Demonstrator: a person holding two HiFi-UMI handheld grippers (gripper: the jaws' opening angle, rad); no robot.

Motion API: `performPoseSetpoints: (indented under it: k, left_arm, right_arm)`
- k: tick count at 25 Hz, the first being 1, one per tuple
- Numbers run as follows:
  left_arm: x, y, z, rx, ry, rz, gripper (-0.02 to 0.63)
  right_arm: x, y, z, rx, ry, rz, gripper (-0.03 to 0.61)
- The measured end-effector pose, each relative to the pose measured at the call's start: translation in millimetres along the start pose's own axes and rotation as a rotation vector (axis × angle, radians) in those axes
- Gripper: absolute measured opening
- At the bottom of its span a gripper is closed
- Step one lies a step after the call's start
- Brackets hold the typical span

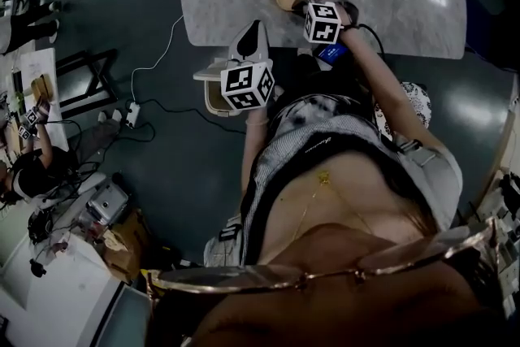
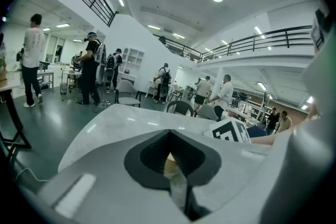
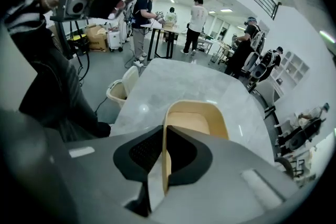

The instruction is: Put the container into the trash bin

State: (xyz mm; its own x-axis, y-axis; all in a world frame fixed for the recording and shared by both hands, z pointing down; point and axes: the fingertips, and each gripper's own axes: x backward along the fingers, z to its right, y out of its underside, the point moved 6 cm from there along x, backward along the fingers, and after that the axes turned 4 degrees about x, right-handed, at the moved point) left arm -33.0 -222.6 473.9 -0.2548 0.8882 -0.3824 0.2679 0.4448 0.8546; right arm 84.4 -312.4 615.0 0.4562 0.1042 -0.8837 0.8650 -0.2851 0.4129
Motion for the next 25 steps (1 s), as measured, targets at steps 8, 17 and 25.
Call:
performPoseSetpoints:
  k: [8, 17, 25]
  left_arm:
    - [-5, -15, 4, -0.009, 0.029, 0.009, 0.000]
    - [-5, -31, 6, -0.015, 0.047, 0.016, 0.000]
    - [5, -39, 17, -0.013, 0.044, 0.020, 0.000]
  right_arm:
    - [69, -28, 2, 0.157, -0.059, 0.134, 0.044]
    - [116, -45, 8, 0.175, -0.088, 0.177, 0.044]
    - [140, -57, 7, 0.195, -0.111, 0.213, 0.044]
